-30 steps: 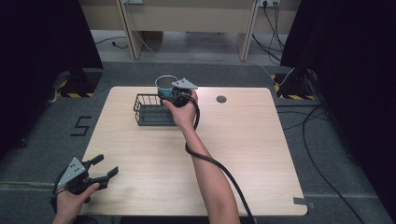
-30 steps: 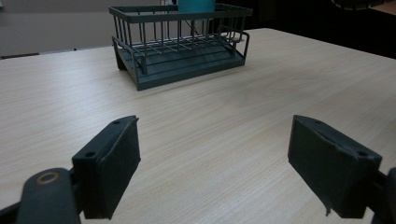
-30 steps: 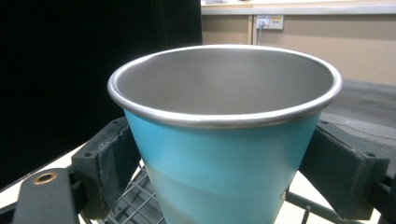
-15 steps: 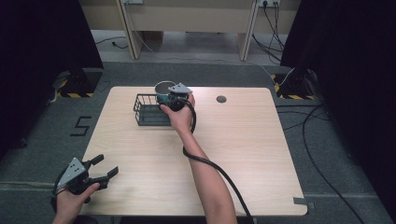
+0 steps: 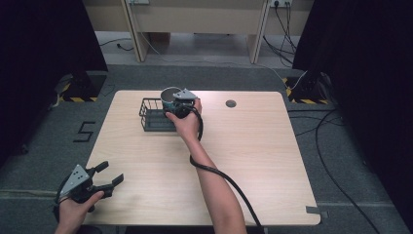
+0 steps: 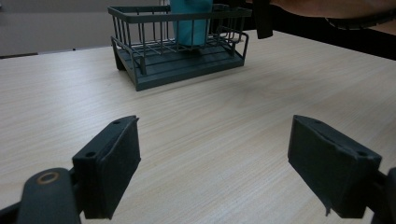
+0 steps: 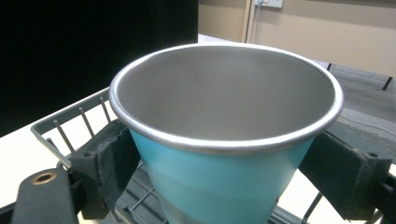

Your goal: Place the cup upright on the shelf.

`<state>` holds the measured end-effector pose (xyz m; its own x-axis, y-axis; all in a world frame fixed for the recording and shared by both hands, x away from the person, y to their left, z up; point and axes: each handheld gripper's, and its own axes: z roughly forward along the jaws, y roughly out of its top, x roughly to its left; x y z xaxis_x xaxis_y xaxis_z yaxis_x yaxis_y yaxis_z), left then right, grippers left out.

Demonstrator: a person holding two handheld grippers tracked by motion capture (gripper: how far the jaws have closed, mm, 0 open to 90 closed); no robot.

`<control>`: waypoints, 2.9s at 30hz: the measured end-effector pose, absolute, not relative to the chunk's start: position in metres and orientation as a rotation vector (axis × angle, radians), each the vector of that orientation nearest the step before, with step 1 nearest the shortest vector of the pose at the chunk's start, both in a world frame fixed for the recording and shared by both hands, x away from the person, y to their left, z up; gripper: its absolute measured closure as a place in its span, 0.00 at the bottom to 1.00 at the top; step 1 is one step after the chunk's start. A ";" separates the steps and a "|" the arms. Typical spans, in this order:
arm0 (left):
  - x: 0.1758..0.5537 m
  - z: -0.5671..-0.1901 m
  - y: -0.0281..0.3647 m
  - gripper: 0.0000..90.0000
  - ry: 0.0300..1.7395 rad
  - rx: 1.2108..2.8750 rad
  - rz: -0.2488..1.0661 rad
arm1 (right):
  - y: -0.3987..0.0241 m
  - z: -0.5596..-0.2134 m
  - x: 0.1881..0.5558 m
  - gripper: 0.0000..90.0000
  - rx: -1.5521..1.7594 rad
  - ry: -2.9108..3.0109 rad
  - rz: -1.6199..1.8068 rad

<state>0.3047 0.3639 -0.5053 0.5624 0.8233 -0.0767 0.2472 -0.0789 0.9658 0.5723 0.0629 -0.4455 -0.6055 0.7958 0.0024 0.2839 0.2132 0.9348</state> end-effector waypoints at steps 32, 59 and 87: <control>0.305 -0.505 0.364 0.18 0.924 1.626 0.616 | 0.040 -0.447 0.532 0.17 1.066 2.028 1.438; 0.305 -0.505 0.363 0.18 0.926 1.636 0.626 | -0.015 -0.445 0.492 0.18 1.059 2.013 1.482; 0.306 -0.505 0.363 0.18 0.926 1.645 0.630 | -0.057 -0.448 0.465 0.19 1.049 2.038 1.460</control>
<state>0.3055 0.3630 -0.5051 0.5541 0.8305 -0.0567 0.2517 -0.1022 0.9624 0.4649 -0.0570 -0.4476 -0.6264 0.7746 0.0876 0.3323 0.1636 0.9289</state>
